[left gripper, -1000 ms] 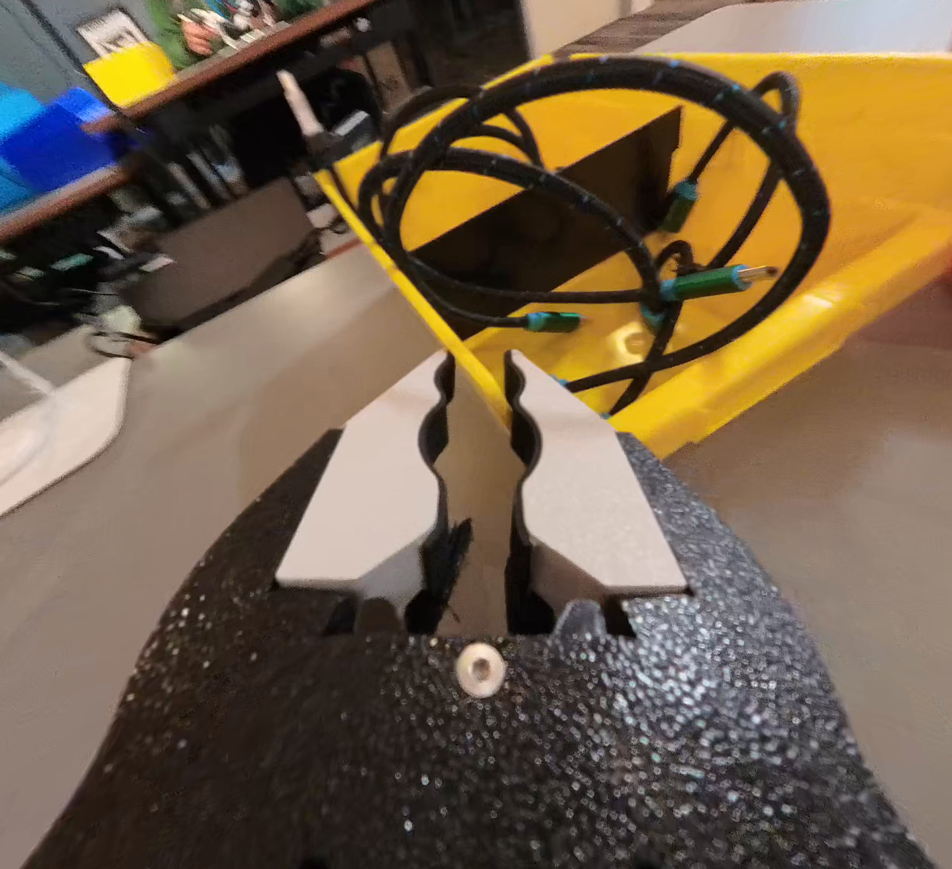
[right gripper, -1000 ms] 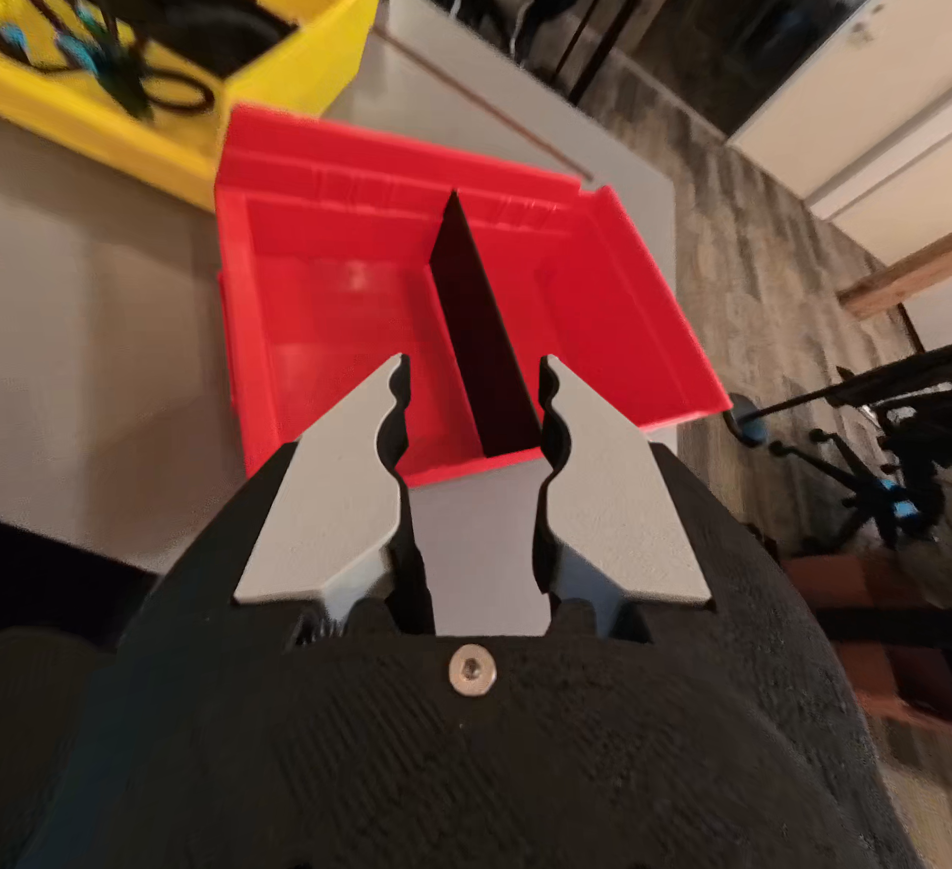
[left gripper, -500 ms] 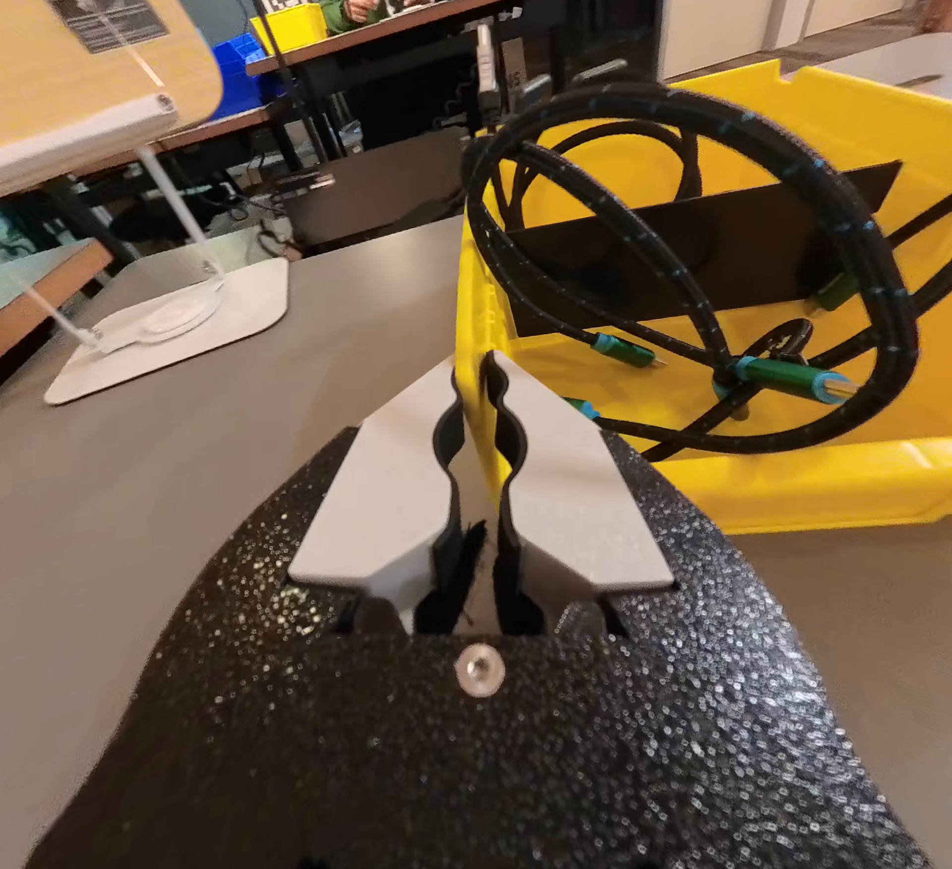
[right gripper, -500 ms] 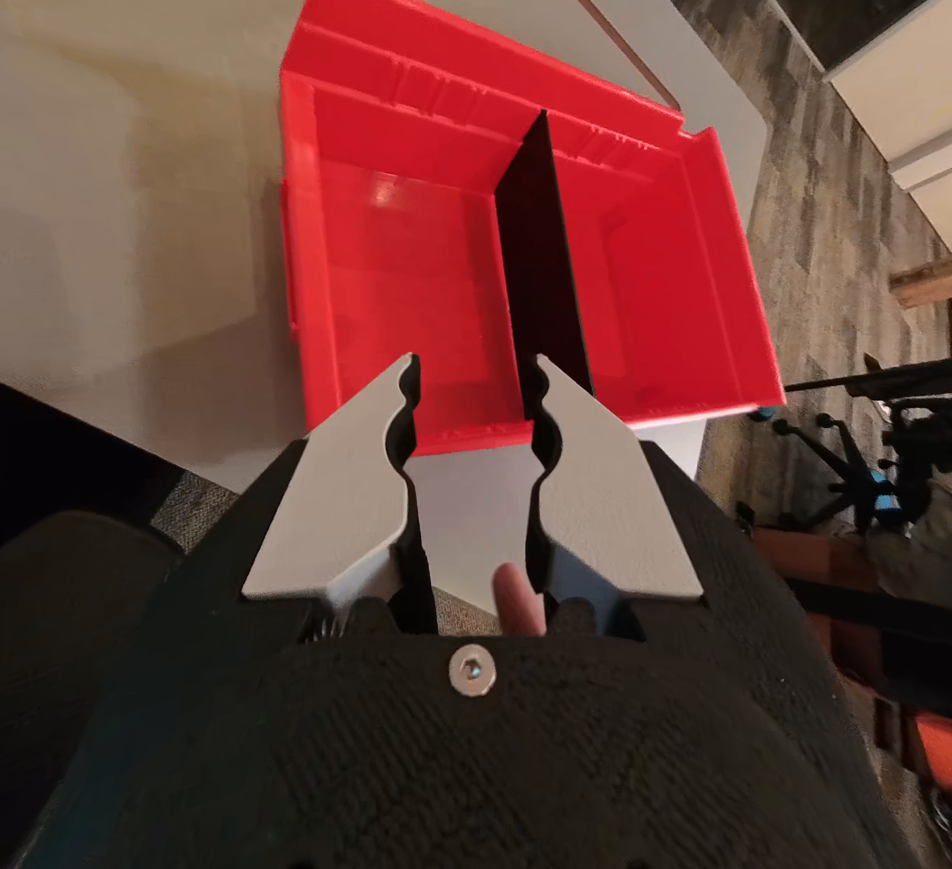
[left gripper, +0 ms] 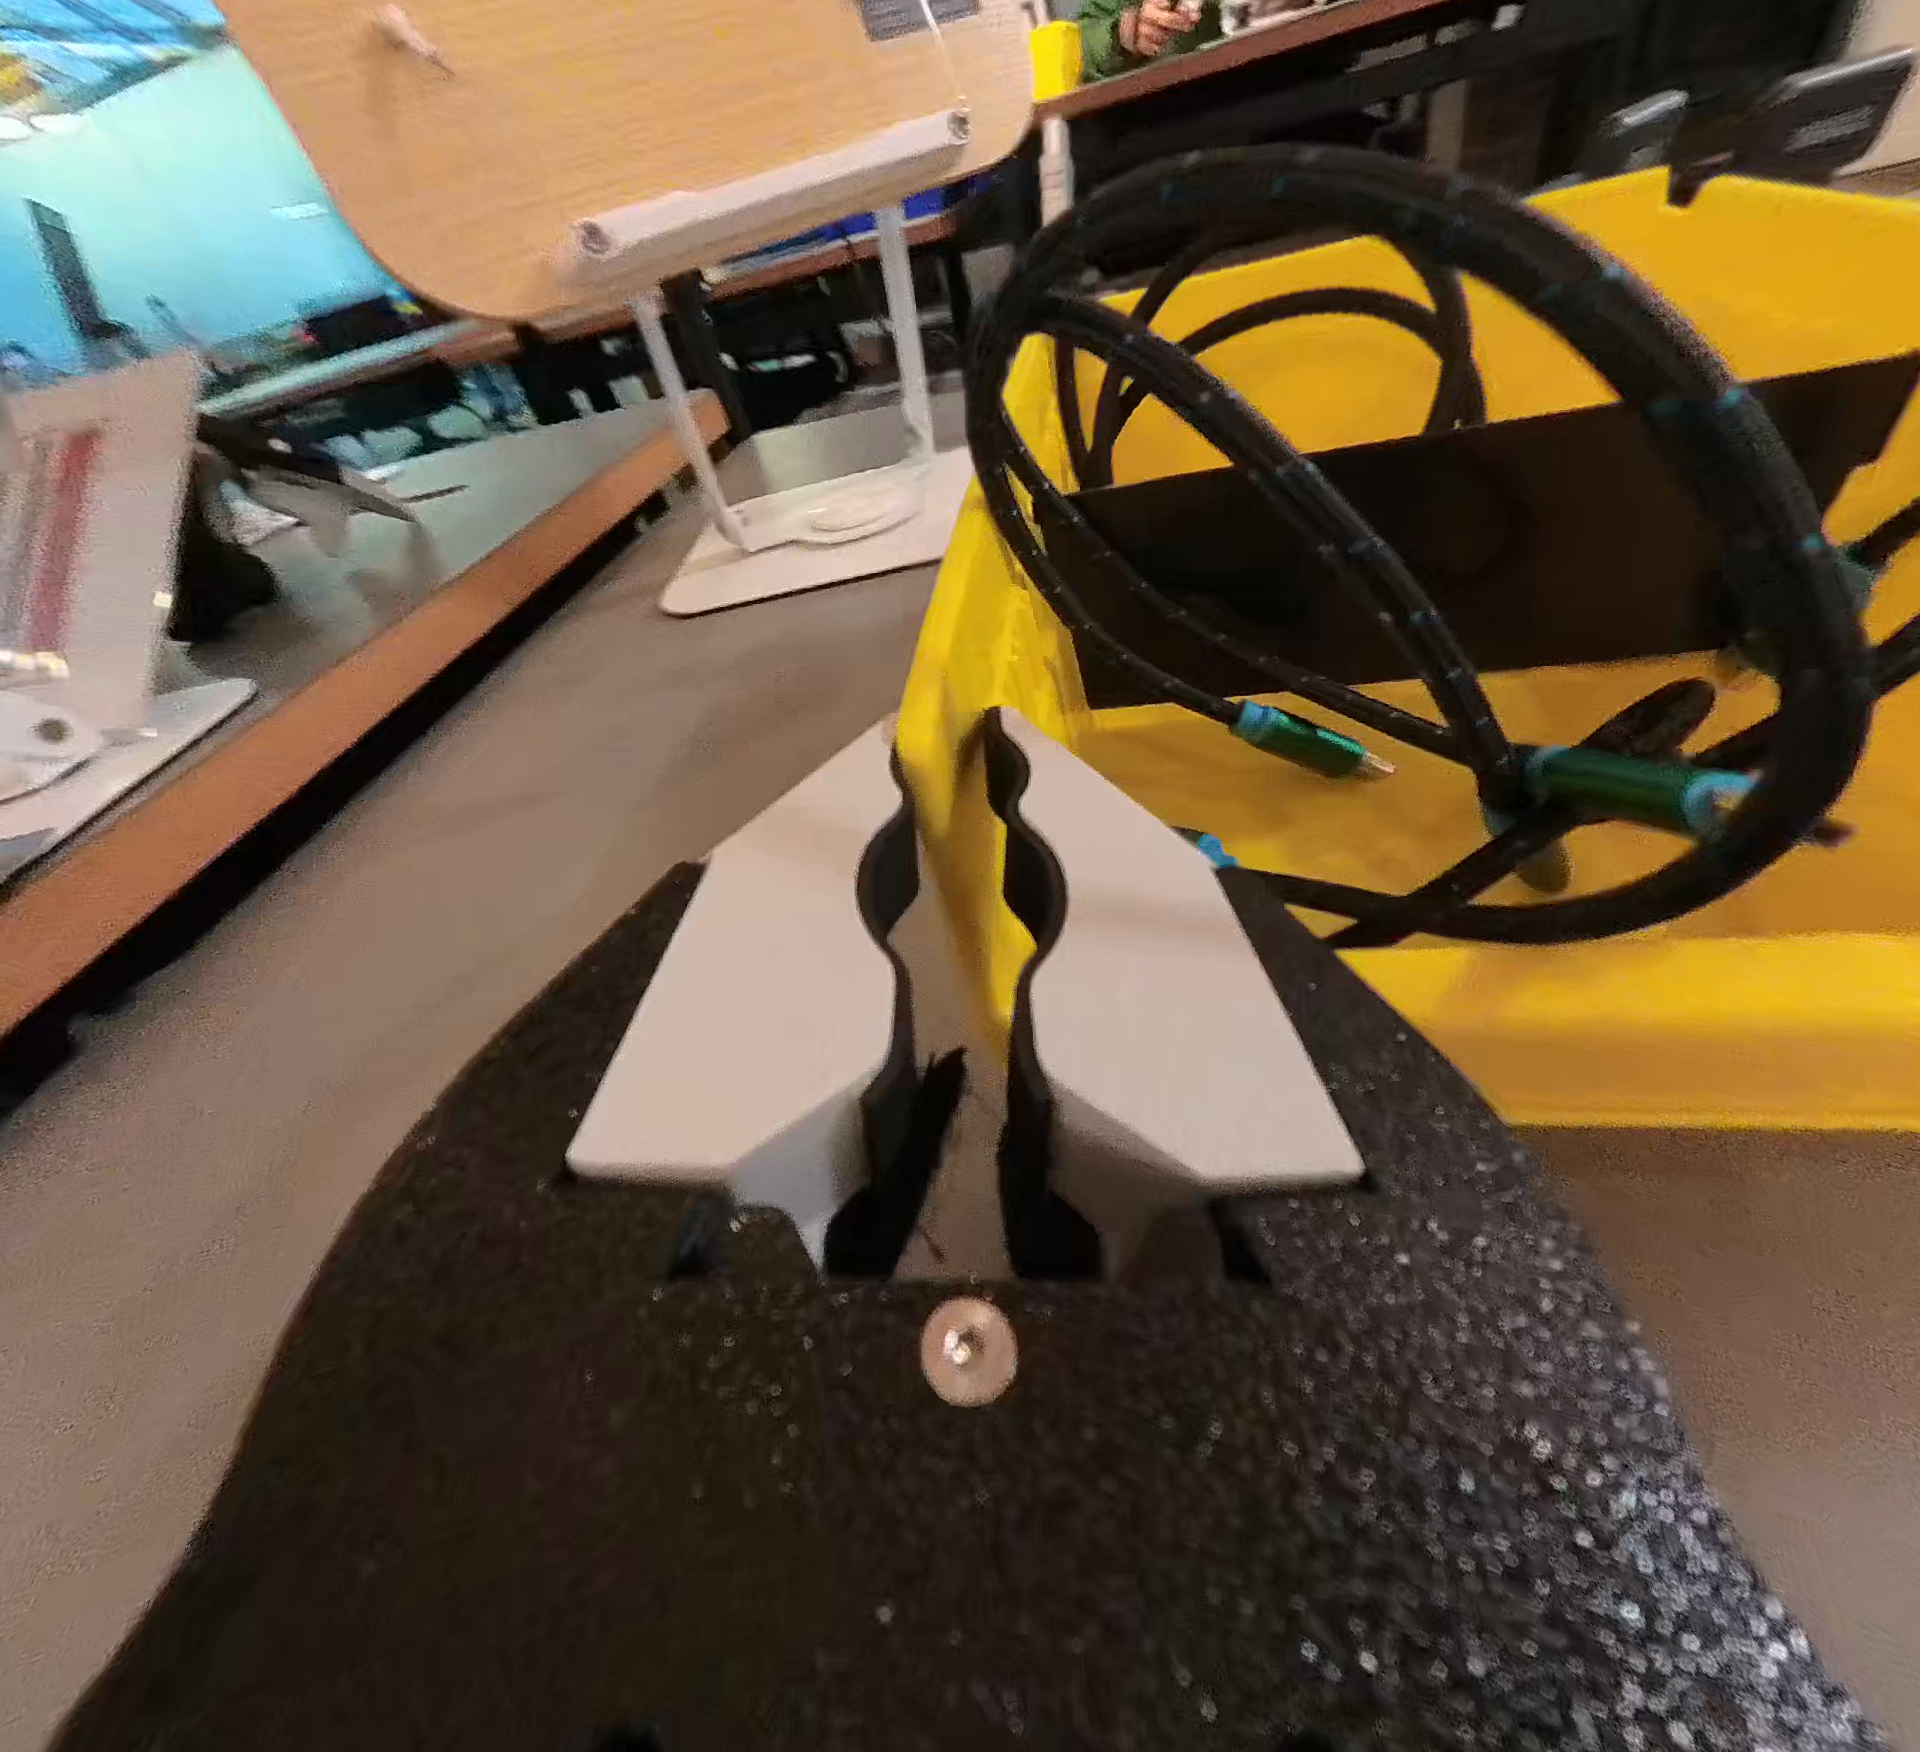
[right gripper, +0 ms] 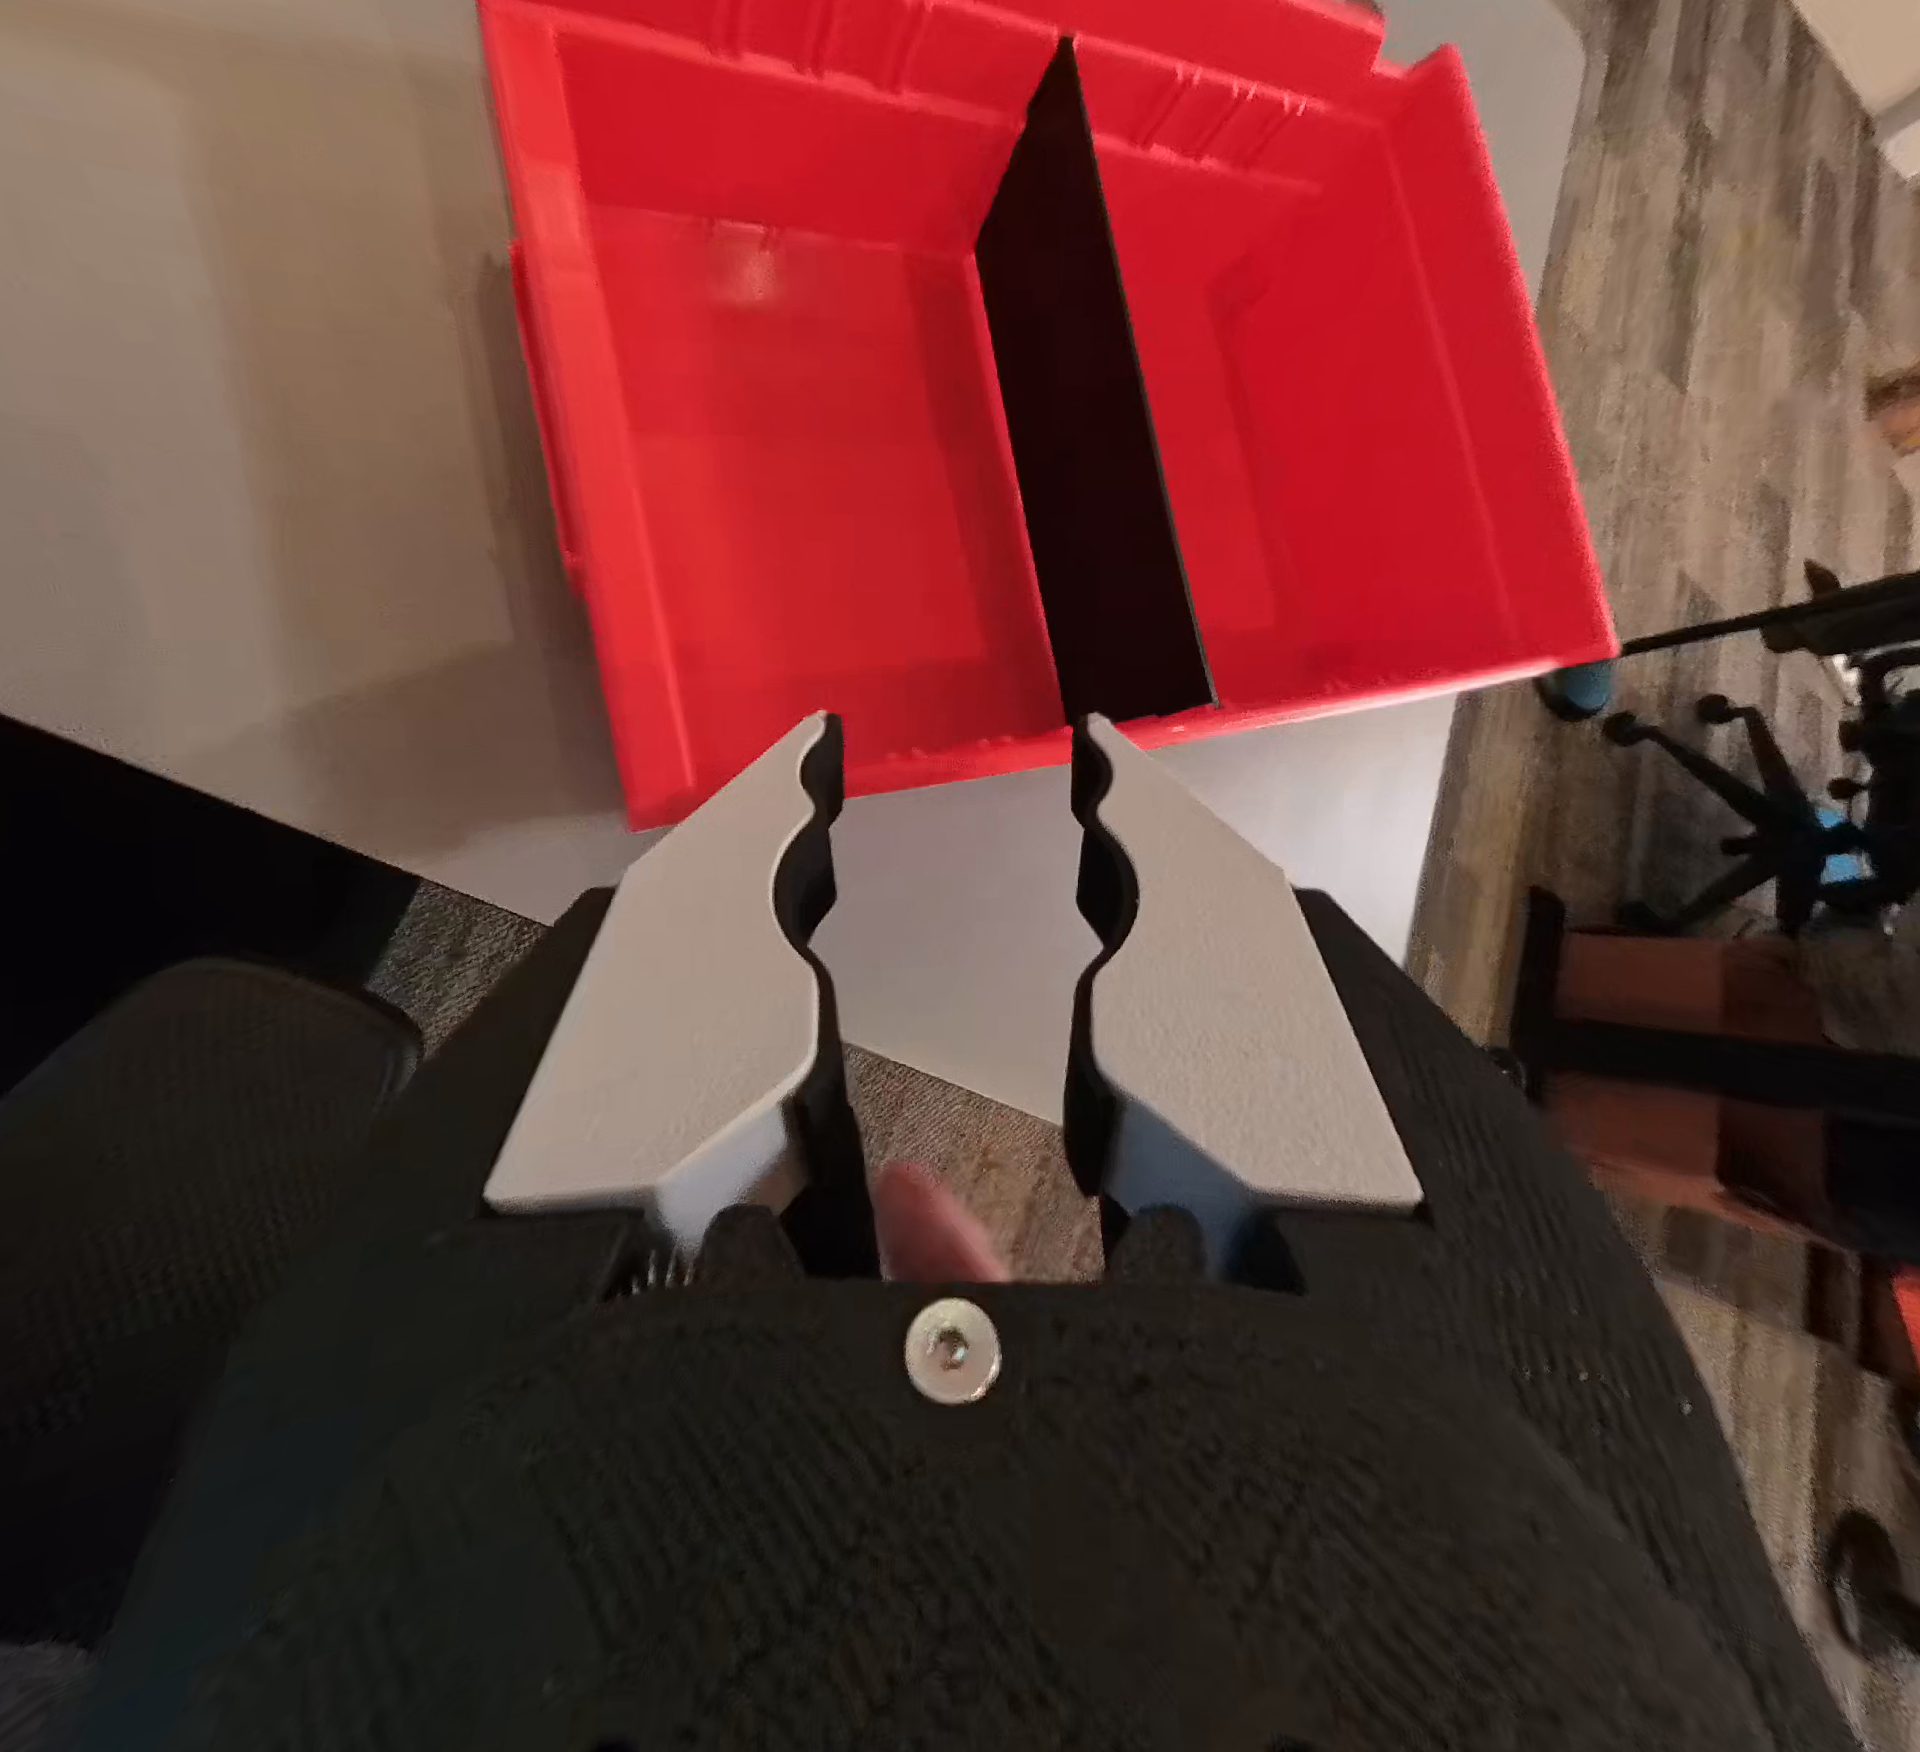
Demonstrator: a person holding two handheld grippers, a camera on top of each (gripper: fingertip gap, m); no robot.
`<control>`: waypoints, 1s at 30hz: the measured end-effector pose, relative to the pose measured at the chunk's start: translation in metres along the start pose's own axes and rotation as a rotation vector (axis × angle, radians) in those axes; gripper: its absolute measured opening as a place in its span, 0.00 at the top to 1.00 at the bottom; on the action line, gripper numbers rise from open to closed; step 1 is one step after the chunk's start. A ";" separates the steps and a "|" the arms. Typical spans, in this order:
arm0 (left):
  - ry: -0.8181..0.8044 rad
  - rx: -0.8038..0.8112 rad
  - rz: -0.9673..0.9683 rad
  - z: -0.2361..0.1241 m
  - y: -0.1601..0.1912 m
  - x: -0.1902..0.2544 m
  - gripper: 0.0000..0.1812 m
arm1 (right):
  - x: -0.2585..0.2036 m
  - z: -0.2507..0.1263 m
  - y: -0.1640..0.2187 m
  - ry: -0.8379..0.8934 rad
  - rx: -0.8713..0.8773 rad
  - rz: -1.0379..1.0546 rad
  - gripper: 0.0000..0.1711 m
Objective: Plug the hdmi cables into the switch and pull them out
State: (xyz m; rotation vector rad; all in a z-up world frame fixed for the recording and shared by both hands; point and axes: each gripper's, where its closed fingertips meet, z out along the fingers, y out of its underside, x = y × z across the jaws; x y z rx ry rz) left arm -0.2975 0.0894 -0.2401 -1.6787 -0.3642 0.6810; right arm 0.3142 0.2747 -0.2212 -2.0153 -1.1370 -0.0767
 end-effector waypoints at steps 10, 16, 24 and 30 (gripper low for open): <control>-0.086 0.007 0.084 -0.001 0.001 -0.008 0.97 | 0.002 0.020 0.001 0.028 -0.095 0.049 0.52; -0.086 0.008 0.084 -0.001 0.001 -0.008 0.97 | 0.017 0.019 0.031 0.101 -0.246 0.050 0.51; -0.085 0.009 0.087 0.000 0.001 -0.008 0.97 | 0.071 0.019 0.073 0.236 -0.222 0.302 0.67; -0.086 0.009 0.088 0.000 0.001 -0.008 0.97 | 0.082 0.040 0.081 0.173 -0.085 0.420 0.92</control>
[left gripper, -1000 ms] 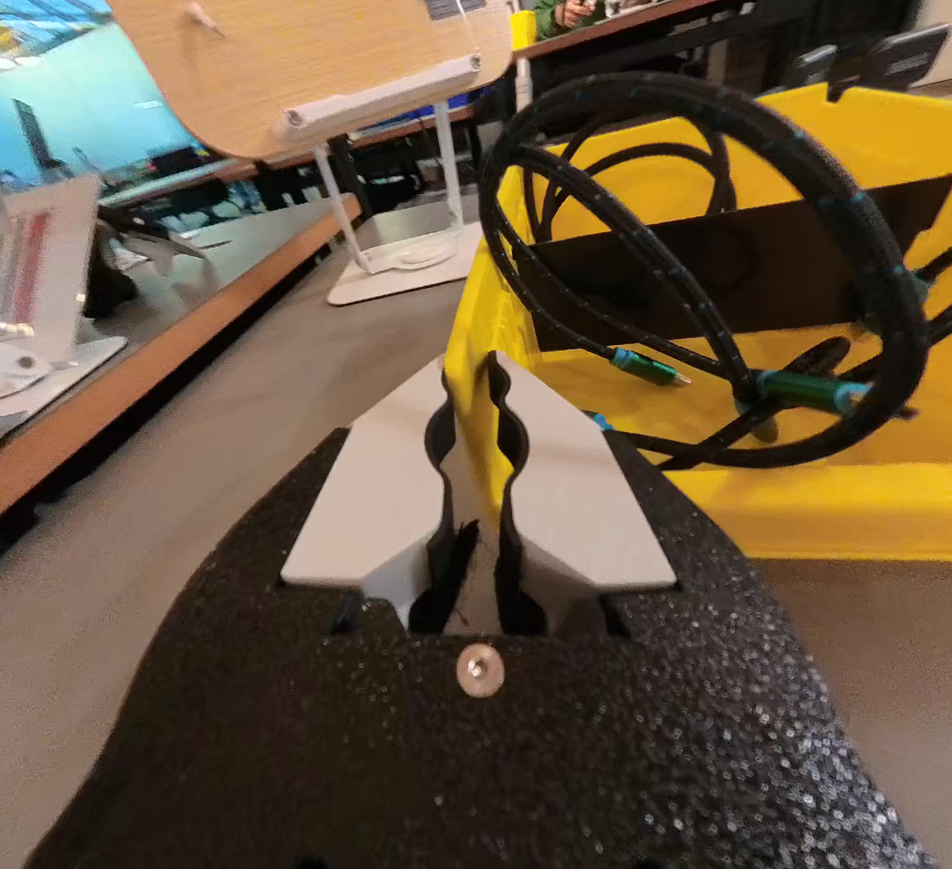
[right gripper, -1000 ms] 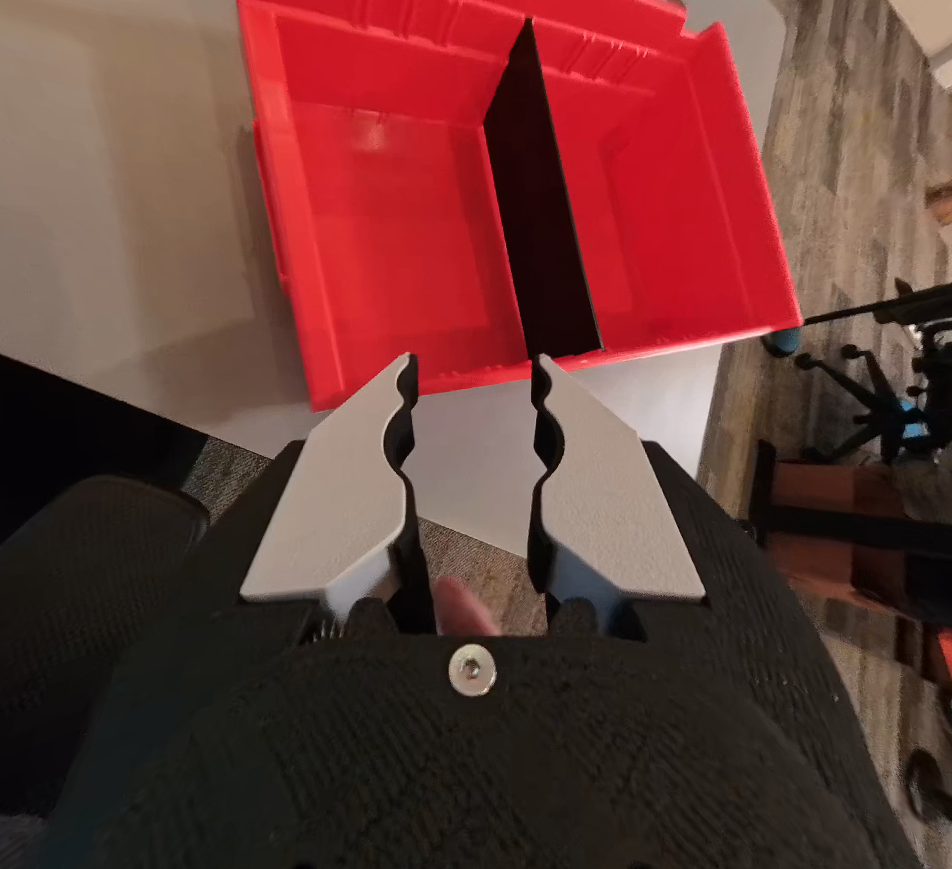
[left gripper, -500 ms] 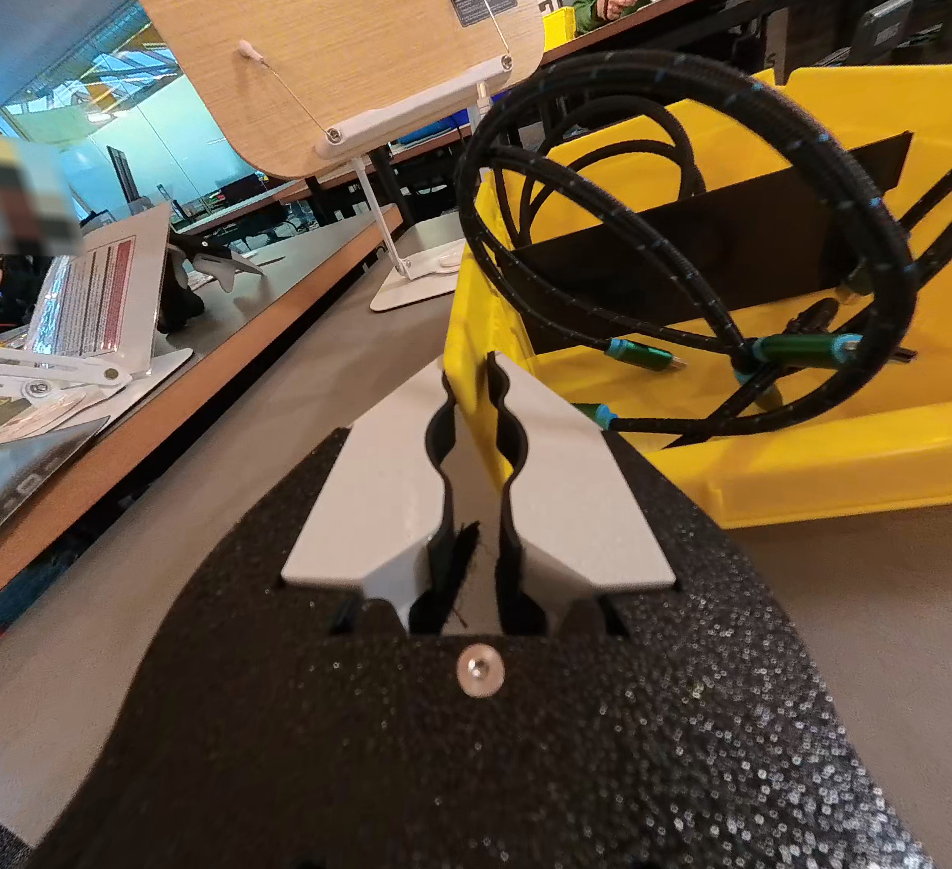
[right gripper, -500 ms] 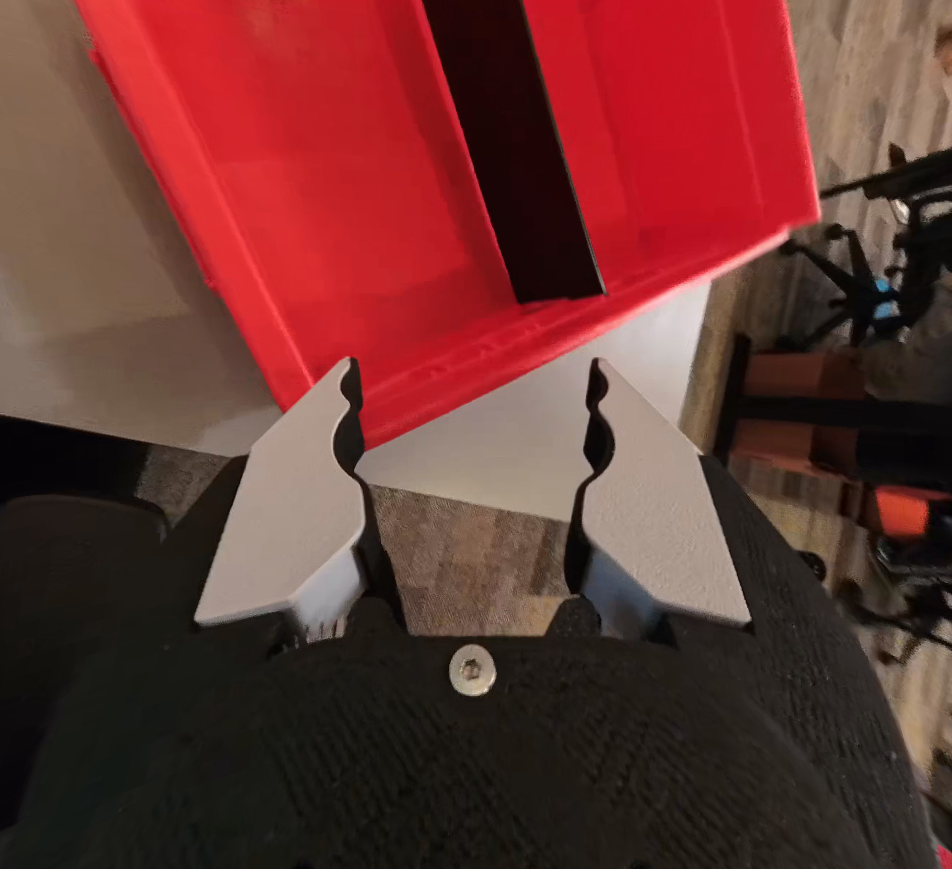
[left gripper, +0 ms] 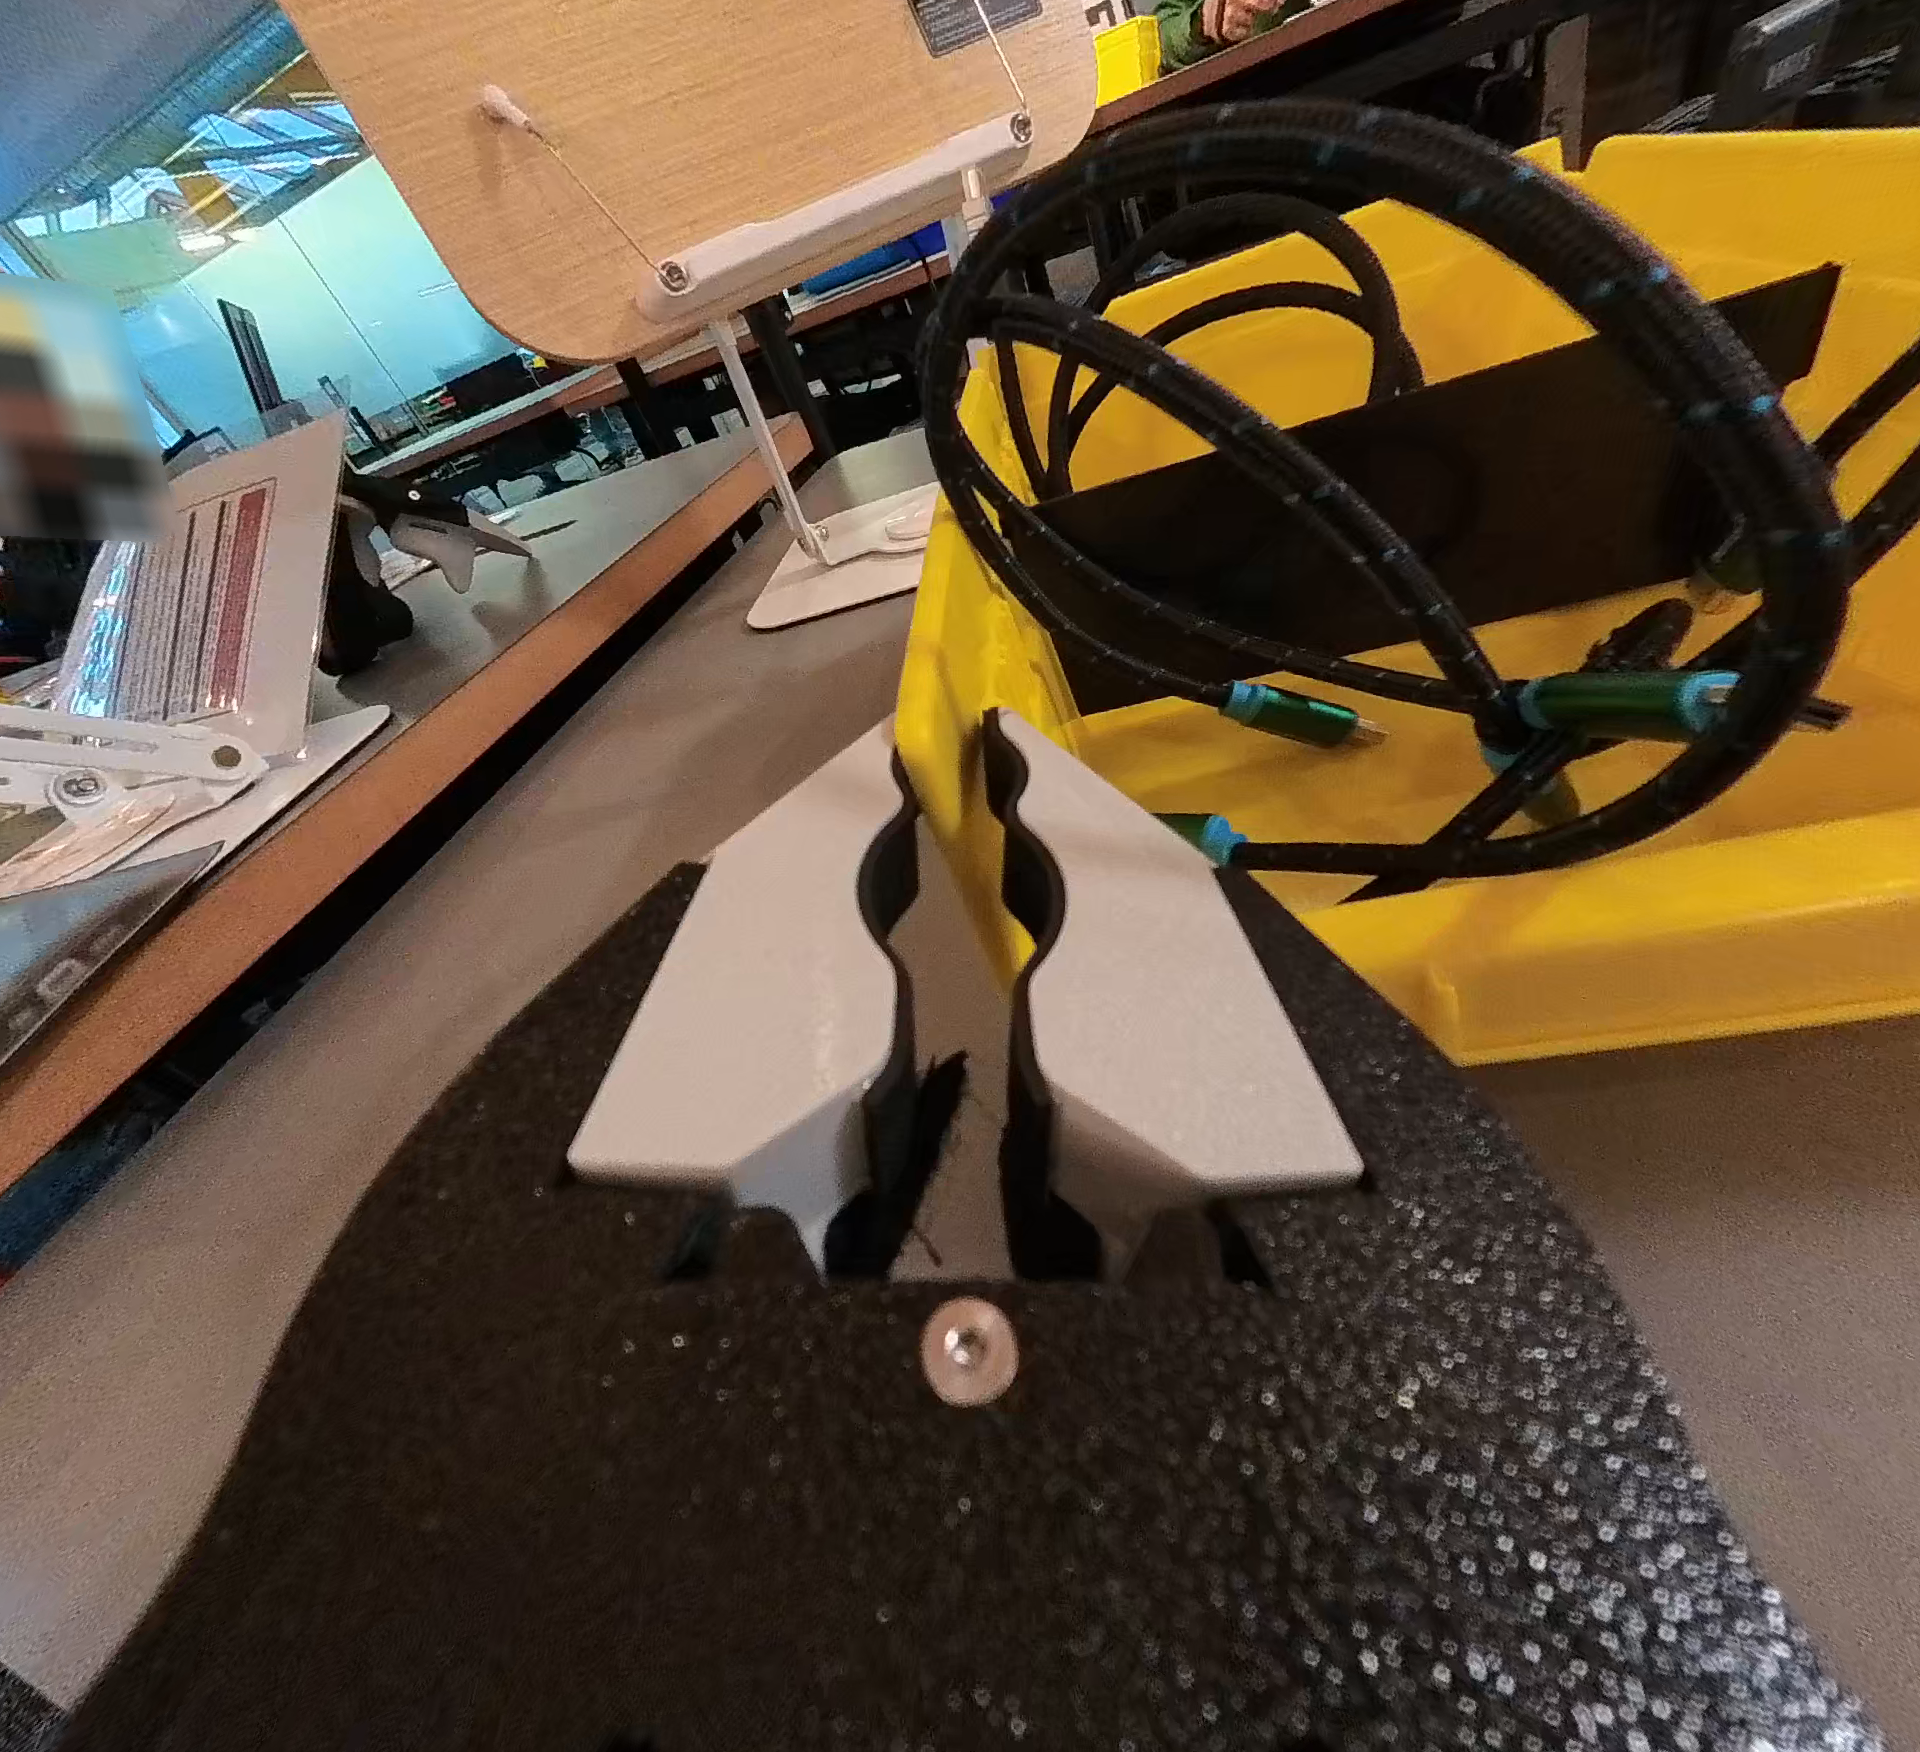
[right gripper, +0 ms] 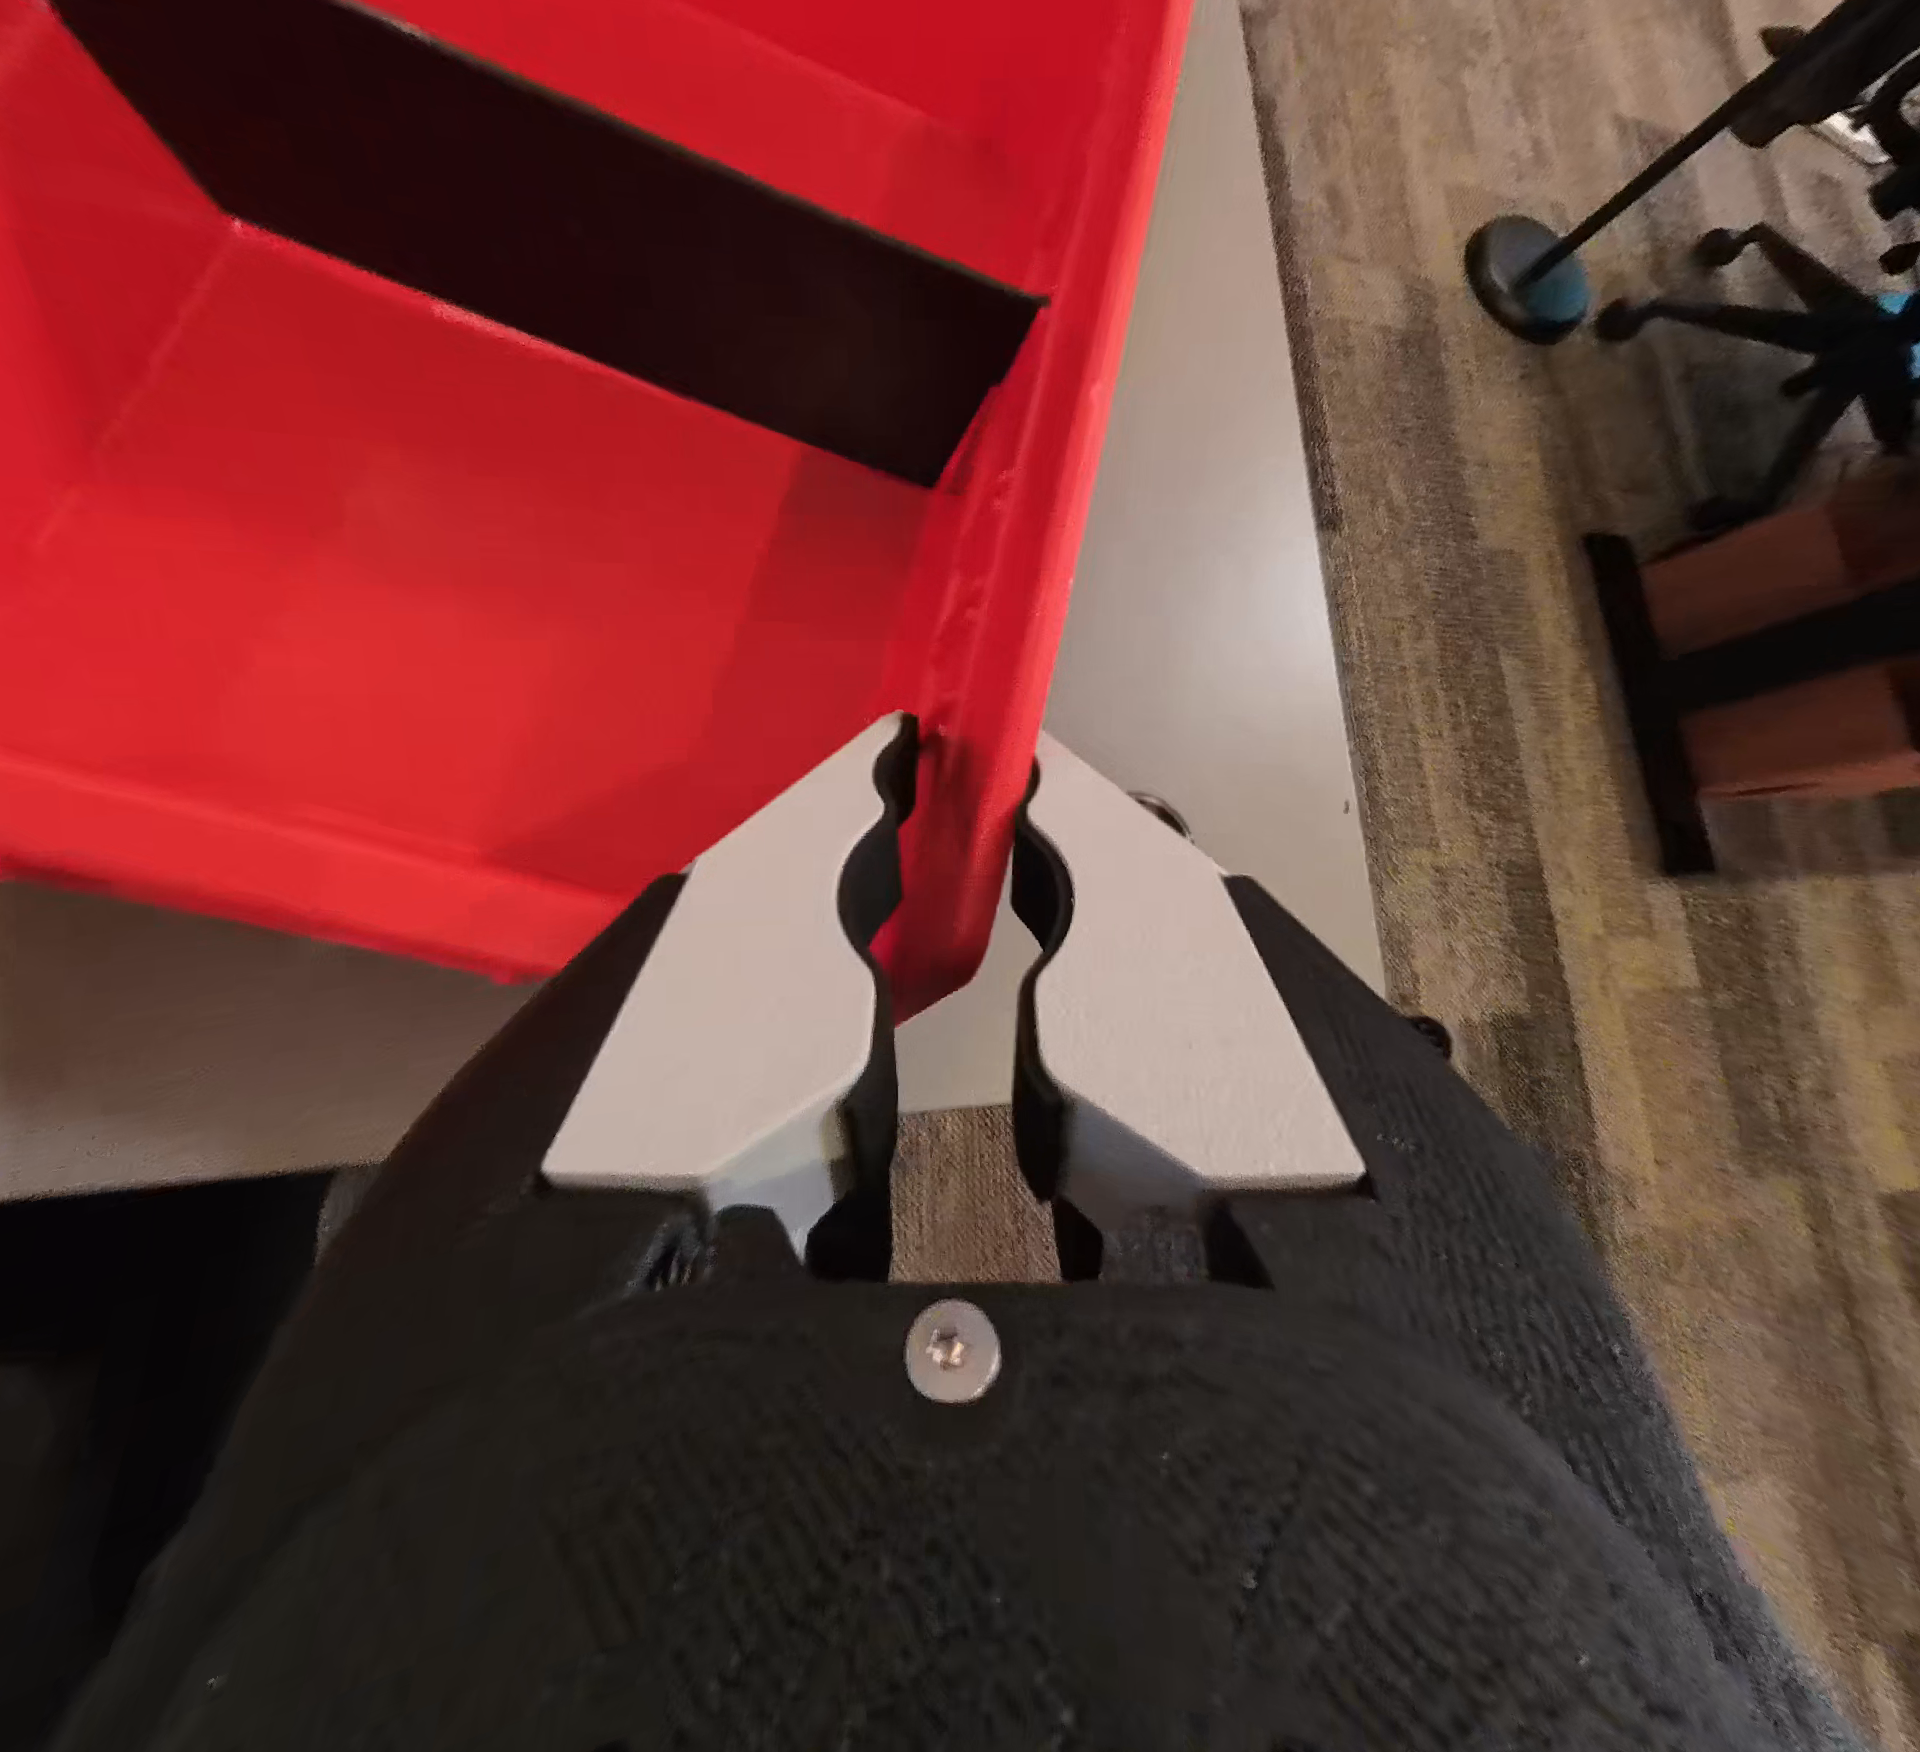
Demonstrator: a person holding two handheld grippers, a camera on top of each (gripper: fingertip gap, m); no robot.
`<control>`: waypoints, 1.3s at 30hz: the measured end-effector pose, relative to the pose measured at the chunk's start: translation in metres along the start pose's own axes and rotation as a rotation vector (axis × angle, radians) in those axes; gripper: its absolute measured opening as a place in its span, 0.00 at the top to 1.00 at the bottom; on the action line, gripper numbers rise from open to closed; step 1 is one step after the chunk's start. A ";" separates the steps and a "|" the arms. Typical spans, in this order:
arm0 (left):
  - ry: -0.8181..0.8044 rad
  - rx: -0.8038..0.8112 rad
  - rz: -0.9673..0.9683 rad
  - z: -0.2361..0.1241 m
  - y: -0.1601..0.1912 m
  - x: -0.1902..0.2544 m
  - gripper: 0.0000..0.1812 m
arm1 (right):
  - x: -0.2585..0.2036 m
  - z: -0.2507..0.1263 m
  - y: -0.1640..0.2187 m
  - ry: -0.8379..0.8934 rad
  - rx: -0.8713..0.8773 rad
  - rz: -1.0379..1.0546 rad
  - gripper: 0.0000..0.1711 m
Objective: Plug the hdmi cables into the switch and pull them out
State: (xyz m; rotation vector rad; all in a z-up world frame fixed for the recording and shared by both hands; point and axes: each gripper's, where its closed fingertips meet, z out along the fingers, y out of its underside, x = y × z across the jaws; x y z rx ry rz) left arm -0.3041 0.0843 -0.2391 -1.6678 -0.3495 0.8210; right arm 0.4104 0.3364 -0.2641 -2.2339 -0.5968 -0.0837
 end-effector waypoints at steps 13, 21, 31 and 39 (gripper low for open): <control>0.000 0.000 0.000 0.000 0.000 0.000 0.97 | 0.002 0.031 -0.041 0.170 0.172 -0.027 0.87; -0.001 0.000 0.001 0.000 0.000 0.000 0.96 | 0.003 0.041 -0.060 0.210 0.306 0.029 0.88; 0.002 0.002 -0.002 0.001 0.000 0.000 0.97 | 0.008 0.051 -0.084 0.196 0.450 0.009 0.87; 0.013 0.005 -0.013 0.000 0.000 0.000 0.97 | 0.014 0.014 -0.084 0.278 0.421 -0.097 0.71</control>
